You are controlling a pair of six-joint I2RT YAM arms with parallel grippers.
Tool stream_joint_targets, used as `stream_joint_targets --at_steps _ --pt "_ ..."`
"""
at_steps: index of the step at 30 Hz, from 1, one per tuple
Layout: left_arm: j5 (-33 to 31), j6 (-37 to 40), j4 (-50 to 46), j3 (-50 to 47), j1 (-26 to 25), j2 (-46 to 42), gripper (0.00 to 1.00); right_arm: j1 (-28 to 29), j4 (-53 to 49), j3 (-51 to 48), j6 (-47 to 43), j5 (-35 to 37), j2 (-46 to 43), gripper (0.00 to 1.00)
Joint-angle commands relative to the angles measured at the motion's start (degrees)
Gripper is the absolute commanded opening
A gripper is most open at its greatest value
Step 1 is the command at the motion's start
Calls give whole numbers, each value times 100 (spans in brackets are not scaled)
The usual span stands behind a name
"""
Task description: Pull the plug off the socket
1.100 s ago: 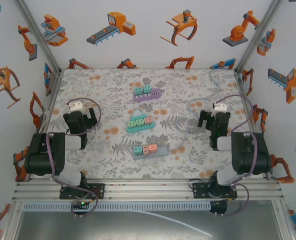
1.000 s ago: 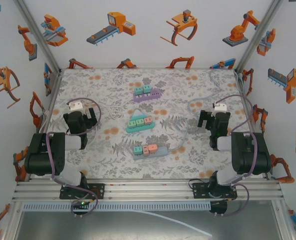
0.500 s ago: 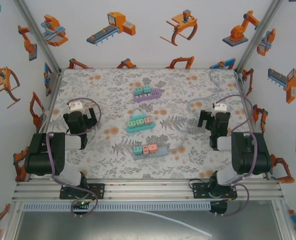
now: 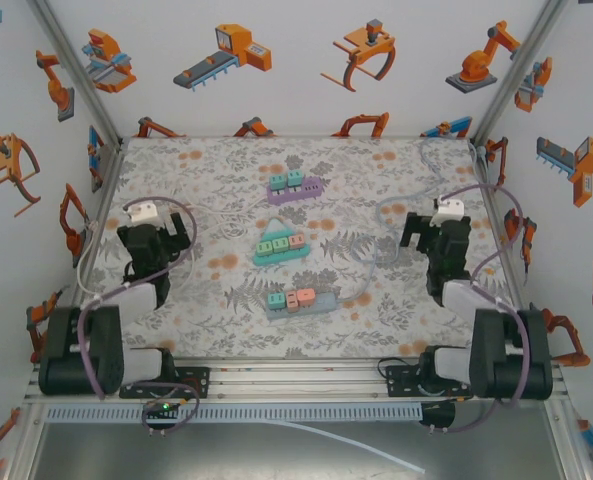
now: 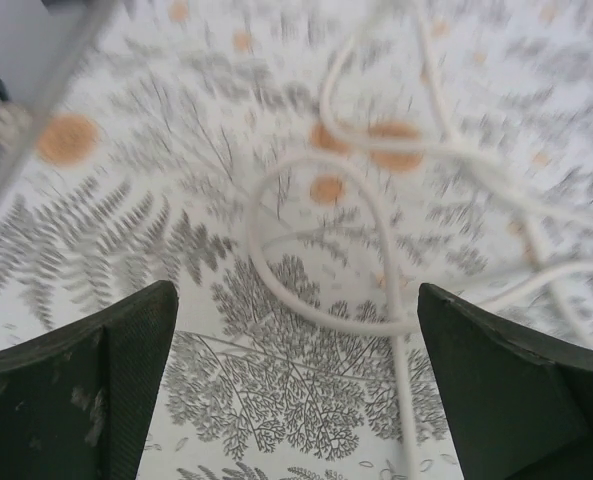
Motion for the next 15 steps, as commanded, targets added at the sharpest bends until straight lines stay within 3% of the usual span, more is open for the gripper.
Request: stream_joint_targets --at_steps 1,5,8,15 --pt "-184 -522 -1454 189 -73 -1256 97 9 -869 393 248 -683 -701 99" --pt "-69 -1437 -3255 667 -225 -2536 97 33 -1366 680 345 -1613 -1279 98" --pt "429 -2174 -4516 1121 -344 -3045 97 108 -1926 1072 214 -2449 -1544 96" --pt "2278 -2991 -5405 1435 -779 -3547 97 1109 -3525 1802 -1351 -3912 -1913 96"
